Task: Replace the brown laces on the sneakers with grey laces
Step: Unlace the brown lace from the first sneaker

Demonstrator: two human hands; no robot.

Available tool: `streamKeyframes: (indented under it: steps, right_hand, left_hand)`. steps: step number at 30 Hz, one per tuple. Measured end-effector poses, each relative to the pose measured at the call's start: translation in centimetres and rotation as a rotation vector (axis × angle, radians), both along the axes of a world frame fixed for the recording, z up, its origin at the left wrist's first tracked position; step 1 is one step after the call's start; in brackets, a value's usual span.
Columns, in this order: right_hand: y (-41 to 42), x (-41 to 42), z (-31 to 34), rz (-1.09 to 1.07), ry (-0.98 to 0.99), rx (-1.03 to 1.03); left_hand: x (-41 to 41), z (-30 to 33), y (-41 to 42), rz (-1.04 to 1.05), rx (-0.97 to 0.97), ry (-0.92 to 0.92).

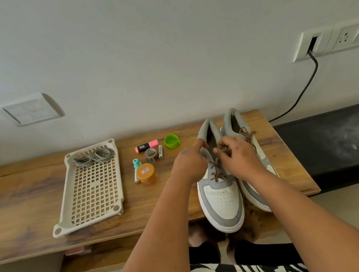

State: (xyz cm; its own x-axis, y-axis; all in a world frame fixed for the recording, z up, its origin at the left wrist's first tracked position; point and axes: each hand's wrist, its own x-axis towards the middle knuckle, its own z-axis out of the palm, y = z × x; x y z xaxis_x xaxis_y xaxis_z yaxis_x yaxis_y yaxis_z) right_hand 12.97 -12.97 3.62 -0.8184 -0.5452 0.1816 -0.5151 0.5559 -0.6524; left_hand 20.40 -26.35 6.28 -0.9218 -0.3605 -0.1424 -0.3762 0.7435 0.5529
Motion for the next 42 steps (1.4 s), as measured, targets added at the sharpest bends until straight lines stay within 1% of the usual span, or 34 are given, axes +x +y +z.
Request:
streamKeyframes:
  steps: [5, 7, 9, 11, 12, 13, 14, 15, 17, 18, 19, 20, 21, 24, 25, 26, 27, 28, 29, 31, 32, 33, 34, 35, 38, 40, 42]
  right_hand:
    - [-0.1, -0.6, -0.5, -0.163, -0.133, -0.097]
    - [-0.4, -0.1, -0.5, -0.121, -0.088, -0.052]
    - [-0.9, 0.8, -0.6, -0.017, -0.003, 0.035]
    - [-1.2, 1.4, -1.0, 0.026, 0.09, 0.117]
    - [-1.3, 1.4, -1.2, 0.023, 0.098, 0.128]
    - [-1.5, 1.4, -1.2, 0.003, 0.039, 0.109]
    - [-1.7, 1.3, -0.7, -0.029, -0.116, 0.031]
    - [-1.9, 1.3, 0.1, -0.07, -0.359, -0.143]
    - [-1.4, 0.8, 1.5, -0.131, -0.928, -0.627]
    - [-0.7, 0.4, 2.1, -0.142, -1.134, -0.822]
    - [0.3, -0.1, 2.7, -0.153, -1.255, -0.974]
    - [1.2, -0.5, 3.1, -0.173, -1.309, -1.098]
    - [2.1, -0.9, 3.5, -0.192, -1.317, -1.21]
    - [4.1, -1.9, 4.5, -0.205, -1.237, -1.496]
    - [4.6, -2.1, 4.9, -0.191, -1.214, -1.541]
    - [5.3, -2.4, 5.3, -0.151, -1.203, -1.542]
    - [6.0, -2.7, 5.7, -0.085, -1.195, -1.475]
    - [6.6, -2.8, 6.2, 0.01, -1.185, -1.313]
    - [6.9, -2.7, 6.7, 0.122, -1.148, -1.037]
    - [7.1, -2.5, 6.9, 0.328, -0.977, -0.264]
    - [6.9, -2.2, 7.0, 0.375, -0.845, 0.122]
    - [6.5, -1.9, 6.9, 0.39, -0.686, 0.42]
    - [5.8, -1.5, 6.8, 0.363, -0.536, 0.572]
    - [5.2, -1.3, 6.4, 0.298, -0.451, 0.588]
    - [3.4, -0.6, 5.5, 0.108, -0.335, 0.292]
    - [2.3, -0.5, 4.6, 0.091, -0.201, 0.156]
    - [1.5, -0.8, 3.2, 0.171, -0.103, 0.138]
  left_hand:
    - [0.3, -0.1, -0.6, 0.068, 0.026, -0.048]
    - [0.4, -0.2, -0.7, 0.086, 0.075, -0.033]
    - [0.5, -0.2, -0.8, 0.09, 0.117, -0.013]
    - [0.5, -0.2, -1.1, 0.089, 0.148, -0.007]
    - [0.5, -0.3, -1.1, 0.085, 0.158, -0.01]
    - [0.5, -0.3, -1.2, 0.084, 0.165, -0.016]
    - [0.6, -0.3, -1.3, 0.083, 0.167, -0.02]
    - [0.7, -0.3, -1.3, 0.082, 0.171, -0.025]
    - [0.8, -0.2, -1.5, 0.079, 0.171, -0.034]
    - [0.8, -0.3, -1.7, 0.081, 0.172, -0.039]
    - [0.8, -0.3, -1.8, 0.085, 0.175, -0.041]
    - [0.8, -0.3, -1.9, 0.088, 0.176, -0.042]
    - [0.8, -0.4, -2.0, 0.086, 0.174, -0.043]
    - [0.6, -0.5, -1.9, 0.078, 0.167, -0.047]
    - [0.5, -0.5, -1.8, 0.081, 0.162, -0.044]
    - [0.4, -0.6, -1.7, 0.078, 0.148, -0.04]
    - [0.3, -0.7, -1.5, 0.069, 0.132, -0.032]
    - [0.3, -0.8, -1.4, 0.059, 0.115, -0.025]
    - [0.3, -0.8, -1.2, 0.055, 0.101, -0.017]
    - [0.3, -0.6, -0.8, 0.043, 0.071, -0.04]
    - [0.3, -0.6, -0.6, 0.029, 0.022, -0.049]
    - [0.3, -0.5, -0.5, 0.013, -0.057, -0.042]
    - [0.4, -0.4, -0.4, -0.003, -0.141, -0.015]
    - [0.5, -0.4, -0.3, -0.027, -0.202, 0.016]
    - [0.4, -0.5, 0.5, -0.084, -0.266, 0.009]
    - [0.1, -0.6, 1.0, -0.055, -0.248, -0.007]
    - [-0.2, -0.9, 1.1, 0.006, -0.129, 0.001]
